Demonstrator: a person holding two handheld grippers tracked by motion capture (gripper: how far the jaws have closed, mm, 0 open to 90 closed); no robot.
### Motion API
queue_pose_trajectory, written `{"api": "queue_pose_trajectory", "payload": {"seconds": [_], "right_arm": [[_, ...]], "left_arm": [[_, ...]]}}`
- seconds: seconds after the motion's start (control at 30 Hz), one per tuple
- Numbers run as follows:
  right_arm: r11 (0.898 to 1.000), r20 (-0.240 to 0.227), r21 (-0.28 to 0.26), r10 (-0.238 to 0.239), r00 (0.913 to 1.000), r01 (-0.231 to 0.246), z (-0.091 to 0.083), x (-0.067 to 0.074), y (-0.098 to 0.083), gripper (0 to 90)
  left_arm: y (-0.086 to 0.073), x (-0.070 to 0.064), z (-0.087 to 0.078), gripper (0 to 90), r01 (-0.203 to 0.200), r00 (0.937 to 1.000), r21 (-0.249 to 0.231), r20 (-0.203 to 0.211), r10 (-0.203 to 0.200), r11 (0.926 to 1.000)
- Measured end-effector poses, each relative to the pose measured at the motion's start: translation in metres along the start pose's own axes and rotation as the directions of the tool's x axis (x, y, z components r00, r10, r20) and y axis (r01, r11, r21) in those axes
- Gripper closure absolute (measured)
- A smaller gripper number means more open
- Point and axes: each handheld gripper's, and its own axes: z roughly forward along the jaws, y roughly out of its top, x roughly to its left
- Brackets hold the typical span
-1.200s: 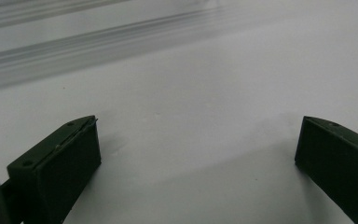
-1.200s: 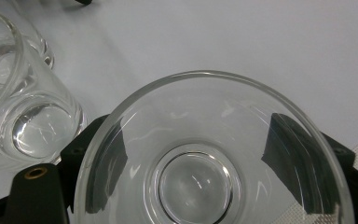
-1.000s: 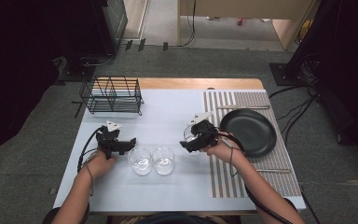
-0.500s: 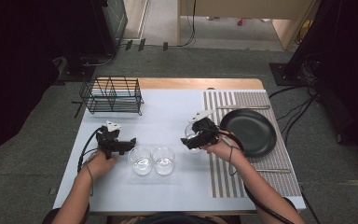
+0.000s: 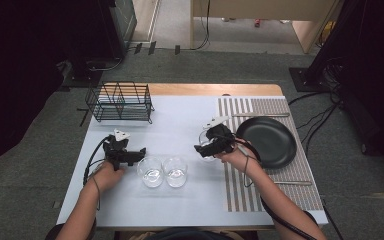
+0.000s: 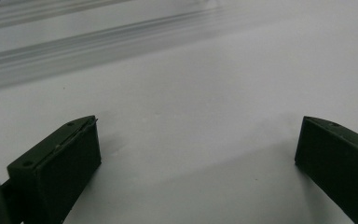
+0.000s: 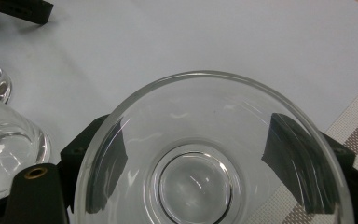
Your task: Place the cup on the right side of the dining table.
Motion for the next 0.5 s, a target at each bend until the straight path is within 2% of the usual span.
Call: {"api": "queue_pose_trajectory", "payload": {"seconds": [0.2, 0.5], "right_arm": [[1.0, 0.013, -0.004, 0.02, 0.9997, -0.02, 0.0001, -0.0032, 0.0008, 19.6], [1.0, 0.023, -0.007, 0.024, 0.9994, -0.024, 0.0013, -0.0053, 0.0013, 19.6]], "left_arm": [[0.0, -0.0001, 0.0, 0.0, 0.001, 1.0, -0.001, 0.0, -0.001, 1.0], [-0.0001, -0.0001, 0.0, 0.0, 0.001, 1.0, -0.001, 0.0, -0.001, 1.0]]}}
